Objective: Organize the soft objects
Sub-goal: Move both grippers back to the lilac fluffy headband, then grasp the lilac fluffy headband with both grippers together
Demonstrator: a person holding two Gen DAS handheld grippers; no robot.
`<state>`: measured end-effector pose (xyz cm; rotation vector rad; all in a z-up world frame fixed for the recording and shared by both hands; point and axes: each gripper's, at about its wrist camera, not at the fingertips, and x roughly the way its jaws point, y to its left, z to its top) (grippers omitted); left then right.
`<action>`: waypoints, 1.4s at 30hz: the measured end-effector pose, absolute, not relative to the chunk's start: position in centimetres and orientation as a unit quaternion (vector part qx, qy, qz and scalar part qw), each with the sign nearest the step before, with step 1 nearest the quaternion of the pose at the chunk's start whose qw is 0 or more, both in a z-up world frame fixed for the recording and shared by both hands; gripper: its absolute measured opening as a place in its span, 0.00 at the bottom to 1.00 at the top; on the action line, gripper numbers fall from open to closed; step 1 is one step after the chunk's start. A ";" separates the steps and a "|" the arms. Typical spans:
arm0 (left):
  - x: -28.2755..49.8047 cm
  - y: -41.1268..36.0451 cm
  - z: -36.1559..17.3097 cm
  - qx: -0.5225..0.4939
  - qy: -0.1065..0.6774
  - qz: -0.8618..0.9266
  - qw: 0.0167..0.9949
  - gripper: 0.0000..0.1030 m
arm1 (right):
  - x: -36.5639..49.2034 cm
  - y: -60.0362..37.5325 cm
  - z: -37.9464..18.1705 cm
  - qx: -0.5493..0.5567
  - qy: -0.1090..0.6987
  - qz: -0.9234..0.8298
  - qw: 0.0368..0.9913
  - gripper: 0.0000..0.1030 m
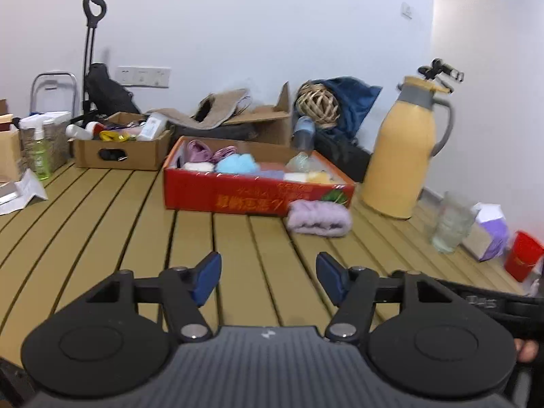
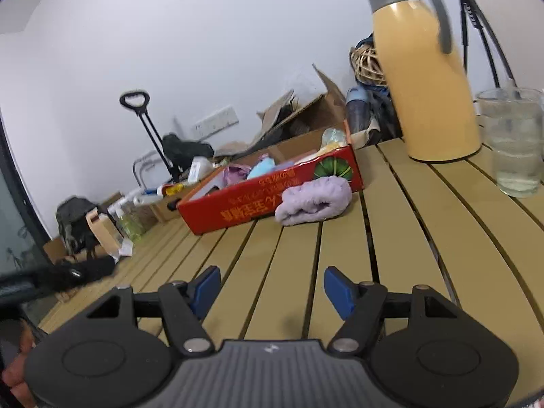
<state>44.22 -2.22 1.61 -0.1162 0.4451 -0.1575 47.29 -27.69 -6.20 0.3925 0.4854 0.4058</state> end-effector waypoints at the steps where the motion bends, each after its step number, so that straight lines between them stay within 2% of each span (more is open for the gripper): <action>1: 44.2 -2.3 1.5 -0.061 0.217 -0.080 0.971 0.62 | 47.2 -27.9 -6.3 0.195 0.241 0.200 0.930 0.66; 6: 46.1 -3.0 0.7 -0.057 0.231 -0.098 0.966 0.63 | 48.9 -28.2 -5.4 0.181 0.236 0.181 0.938 0.66; 13: 55.0 -4.8 -0.8 -0.056 0.264 -0.130 0.954 0.63 | 56.5 -28.4 -5.5 0.182 0.270 0.155 0.933 0.64; 16: 60.1 -5.7 -1.5 -0.069 0.277 -0.146 0.947 0.53 | 61.3 -28.5 -5.7 0.194 0.288 0.147 0.926 0.63; 19: 64.5 -6.5 -2.3 -0.092 0.292 -0.165 0.937 0.52 | 65.4 -28.3 -6.6 0.209 0.309 0.141 0.917 0.54; 23: 68.1 -6.8 -4.2 -0.135 0.311 -0.183 0.923 0.52 | 68.1 -28.2 -8.5 0.242 0.308 0.126 0.912 0.39; 25: 68.9 -6.5 -5.5 -0.164 0.322 -0.194 0.912 0.42 | 68.6 -28.1 -9.2 0.257 0.320 0.134 0.902 0.37; 26: 69.3 -6.5 -5.9 -0.172 0.335 -0.203 0.904 0.31 | 68.7 -28.0 -9.2 0.253 0.316 0.135 0.904 0.36; 29: 69.0 -6.4 -5.6 -0.175 0.334 -0.217 0.900 0.18 | 68.9 -27.7 -9.2 0.250 0.315 0.141 0.905 0.30; 30: 68.8 -6.3 -5.5 -0.174 0.333 -0.223 0.900 0.17 | 68.8 -27.7 -9.2 0.248 0.316 0.143 0.905 0.29; 35: 65.3 -5.7 -4.7 -0.166 0.324 -0.222 0.904 0.16 | 67.4 -27.7 -8.7 0.255 0.315 0.174 0.897 0.22; 42: 54.6 -3.8 -1.3 -0.167 0.284 -0.212 0.920 0.16 | 58.8 -25.4 -5.8 0.211 0.275 0.224 0.911 0.22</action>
